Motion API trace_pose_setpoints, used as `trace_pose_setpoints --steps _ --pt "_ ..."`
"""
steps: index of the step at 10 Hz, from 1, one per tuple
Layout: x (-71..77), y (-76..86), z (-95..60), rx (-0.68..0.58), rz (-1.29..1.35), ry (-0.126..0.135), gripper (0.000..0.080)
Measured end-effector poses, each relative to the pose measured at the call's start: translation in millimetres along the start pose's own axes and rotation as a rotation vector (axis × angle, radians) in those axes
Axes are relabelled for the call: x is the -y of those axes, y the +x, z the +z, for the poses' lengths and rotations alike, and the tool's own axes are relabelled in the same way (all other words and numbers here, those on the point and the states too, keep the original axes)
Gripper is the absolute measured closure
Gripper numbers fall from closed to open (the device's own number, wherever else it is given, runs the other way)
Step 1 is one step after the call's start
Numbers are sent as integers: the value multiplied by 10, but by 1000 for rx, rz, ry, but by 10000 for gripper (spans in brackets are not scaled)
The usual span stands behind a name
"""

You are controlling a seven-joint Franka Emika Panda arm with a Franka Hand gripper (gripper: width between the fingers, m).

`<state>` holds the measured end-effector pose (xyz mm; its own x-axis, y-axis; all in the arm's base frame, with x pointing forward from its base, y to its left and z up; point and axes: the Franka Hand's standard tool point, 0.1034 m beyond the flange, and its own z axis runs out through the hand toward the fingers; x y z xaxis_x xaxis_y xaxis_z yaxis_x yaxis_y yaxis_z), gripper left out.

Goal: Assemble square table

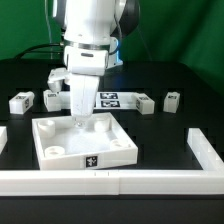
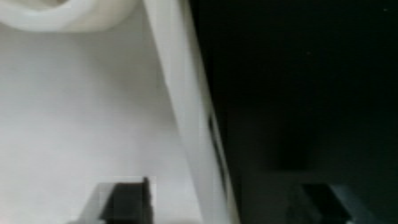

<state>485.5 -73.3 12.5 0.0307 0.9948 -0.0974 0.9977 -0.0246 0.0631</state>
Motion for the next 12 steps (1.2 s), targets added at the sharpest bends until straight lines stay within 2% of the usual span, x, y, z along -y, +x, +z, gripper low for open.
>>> trace_pose_setpoints --steps 1,2,3,10,11,12 --pt "0 0 0 0 0 0 569" --pt "0 0 1 0 0 0 569" --pt "1 -4 0 0 6 1 728" --pt "4 1 2 0 3 2 739" --pt "-8 65 -3 -2 45 3 739" --pt "-55 293 -24 -6 78 10 739"
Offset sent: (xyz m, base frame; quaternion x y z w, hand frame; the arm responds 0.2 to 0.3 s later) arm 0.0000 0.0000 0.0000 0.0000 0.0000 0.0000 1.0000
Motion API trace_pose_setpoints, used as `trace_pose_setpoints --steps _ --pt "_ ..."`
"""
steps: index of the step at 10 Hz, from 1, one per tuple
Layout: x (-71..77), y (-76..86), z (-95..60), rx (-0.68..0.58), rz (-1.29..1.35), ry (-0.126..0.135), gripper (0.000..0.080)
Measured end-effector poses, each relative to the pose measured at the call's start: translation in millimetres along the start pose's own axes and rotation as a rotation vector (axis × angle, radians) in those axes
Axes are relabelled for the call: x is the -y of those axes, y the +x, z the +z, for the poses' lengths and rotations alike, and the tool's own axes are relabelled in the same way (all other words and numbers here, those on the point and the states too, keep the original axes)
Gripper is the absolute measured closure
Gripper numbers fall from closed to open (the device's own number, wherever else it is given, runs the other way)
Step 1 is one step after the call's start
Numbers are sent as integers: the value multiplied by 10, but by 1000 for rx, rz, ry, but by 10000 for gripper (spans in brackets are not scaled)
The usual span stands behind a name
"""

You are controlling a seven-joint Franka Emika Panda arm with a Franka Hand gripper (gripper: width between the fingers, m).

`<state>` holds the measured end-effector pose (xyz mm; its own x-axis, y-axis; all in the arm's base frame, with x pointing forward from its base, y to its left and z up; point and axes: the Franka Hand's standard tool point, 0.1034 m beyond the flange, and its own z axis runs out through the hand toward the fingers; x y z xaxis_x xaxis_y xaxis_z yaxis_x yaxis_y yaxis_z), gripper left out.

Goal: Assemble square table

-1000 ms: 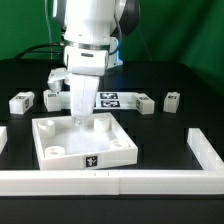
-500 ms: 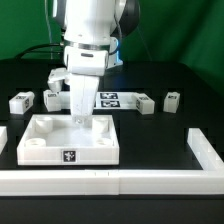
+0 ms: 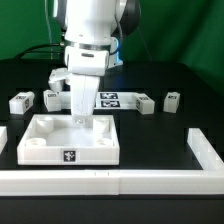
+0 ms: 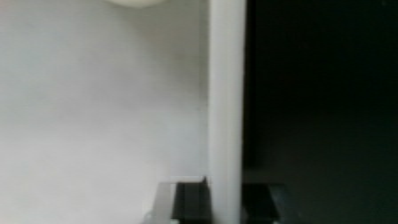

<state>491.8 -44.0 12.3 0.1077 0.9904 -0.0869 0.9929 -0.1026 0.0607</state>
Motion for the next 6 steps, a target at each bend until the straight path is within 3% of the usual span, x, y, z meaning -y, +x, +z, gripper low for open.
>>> trace_pose_setpoints --steps 1,4,5,6 --pt "-57 234 -25 -8 -15 -3 739" --pt "-299 927 -65 -68 -61 -76 739" --pt "-366 1122 -76 -71 -73 -84 739" --pt "-364 1181 -82 -62 -78 -70 739"
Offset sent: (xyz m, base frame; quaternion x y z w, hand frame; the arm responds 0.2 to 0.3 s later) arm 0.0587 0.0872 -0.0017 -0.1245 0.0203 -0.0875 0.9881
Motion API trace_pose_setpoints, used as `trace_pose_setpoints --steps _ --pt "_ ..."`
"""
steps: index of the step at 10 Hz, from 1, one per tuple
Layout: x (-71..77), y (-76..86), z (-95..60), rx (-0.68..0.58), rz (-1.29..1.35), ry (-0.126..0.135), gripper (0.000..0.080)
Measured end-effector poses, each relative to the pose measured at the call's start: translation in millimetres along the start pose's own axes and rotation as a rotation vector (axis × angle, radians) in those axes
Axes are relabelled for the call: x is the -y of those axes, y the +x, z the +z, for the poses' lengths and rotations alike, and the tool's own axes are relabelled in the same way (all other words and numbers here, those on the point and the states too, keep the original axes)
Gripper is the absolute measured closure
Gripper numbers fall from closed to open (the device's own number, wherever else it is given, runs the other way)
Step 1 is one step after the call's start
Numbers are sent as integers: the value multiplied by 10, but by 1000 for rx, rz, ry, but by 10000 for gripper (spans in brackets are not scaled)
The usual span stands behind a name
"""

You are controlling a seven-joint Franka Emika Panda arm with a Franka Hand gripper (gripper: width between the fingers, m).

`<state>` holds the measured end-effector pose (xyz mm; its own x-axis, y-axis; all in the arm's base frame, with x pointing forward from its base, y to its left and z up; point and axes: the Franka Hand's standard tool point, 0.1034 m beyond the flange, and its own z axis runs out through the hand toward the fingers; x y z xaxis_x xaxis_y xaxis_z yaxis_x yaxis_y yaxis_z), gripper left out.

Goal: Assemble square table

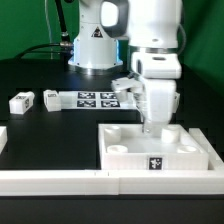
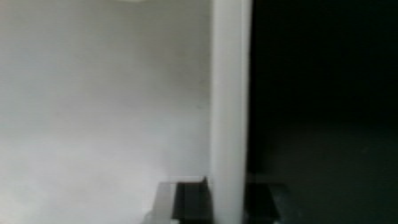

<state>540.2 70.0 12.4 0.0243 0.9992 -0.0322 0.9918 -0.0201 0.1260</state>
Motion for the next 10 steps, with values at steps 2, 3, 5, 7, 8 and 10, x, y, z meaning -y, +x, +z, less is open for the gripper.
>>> trace_pose_setpoints --steps 2,3,5,7,8,10 --pt "-2 34 1 16 17 22 739" --pt "-1 30 1 18 22 24 739" --pt "0 31 2 14 22 20 739" --pt "1 30 4 14 23 20 493" --pt "2 30 5 14 23 20 493" --pt "2 30 5 14 23 20 194"
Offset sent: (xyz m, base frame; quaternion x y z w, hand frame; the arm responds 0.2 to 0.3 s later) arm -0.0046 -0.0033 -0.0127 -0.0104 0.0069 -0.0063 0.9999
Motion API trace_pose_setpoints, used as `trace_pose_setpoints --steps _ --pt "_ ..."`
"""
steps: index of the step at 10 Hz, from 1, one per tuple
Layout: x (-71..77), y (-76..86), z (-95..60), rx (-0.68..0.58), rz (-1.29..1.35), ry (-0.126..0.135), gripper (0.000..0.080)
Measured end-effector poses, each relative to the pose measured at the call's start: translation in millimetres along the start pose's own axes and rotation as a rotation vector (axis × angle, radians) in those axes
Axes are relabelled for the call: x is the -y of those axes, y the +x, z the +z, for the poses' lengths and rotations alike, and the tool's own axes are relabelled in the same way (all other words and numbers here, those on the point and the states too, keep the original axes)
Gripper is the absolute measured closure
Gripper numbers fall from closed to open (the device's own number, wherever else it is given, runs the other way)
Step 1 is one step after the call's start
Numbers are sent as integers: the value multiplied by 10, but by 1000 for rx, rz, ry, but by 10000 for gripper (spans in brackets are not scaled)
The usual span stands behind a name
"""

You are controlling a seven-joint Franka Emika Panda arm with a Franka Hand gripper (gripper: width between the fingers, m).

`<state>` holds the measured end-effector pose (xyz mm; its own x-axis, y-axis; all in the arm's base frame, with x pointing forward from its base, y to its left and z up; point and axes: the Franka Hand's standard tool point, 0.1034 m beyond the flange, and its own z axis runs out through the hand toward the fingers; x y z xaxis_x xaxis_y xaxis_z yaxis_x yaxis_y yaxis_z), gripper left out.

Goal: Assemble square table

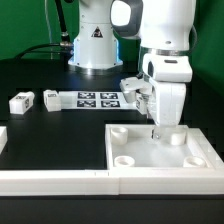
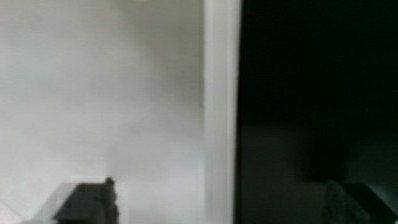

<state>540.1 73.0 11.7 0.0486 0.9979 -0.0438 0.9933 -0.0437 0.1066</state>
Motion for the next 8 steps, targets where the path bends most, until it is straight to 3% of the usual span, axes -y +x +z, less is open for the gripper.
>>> trace_pose_setpoints --steps 2,7,8 --pt "1 0 1 0 0 0 157" --pt "-6 1 -13 0 1 -2 151" --pt "-4 19 -152 9 67 -1 151"
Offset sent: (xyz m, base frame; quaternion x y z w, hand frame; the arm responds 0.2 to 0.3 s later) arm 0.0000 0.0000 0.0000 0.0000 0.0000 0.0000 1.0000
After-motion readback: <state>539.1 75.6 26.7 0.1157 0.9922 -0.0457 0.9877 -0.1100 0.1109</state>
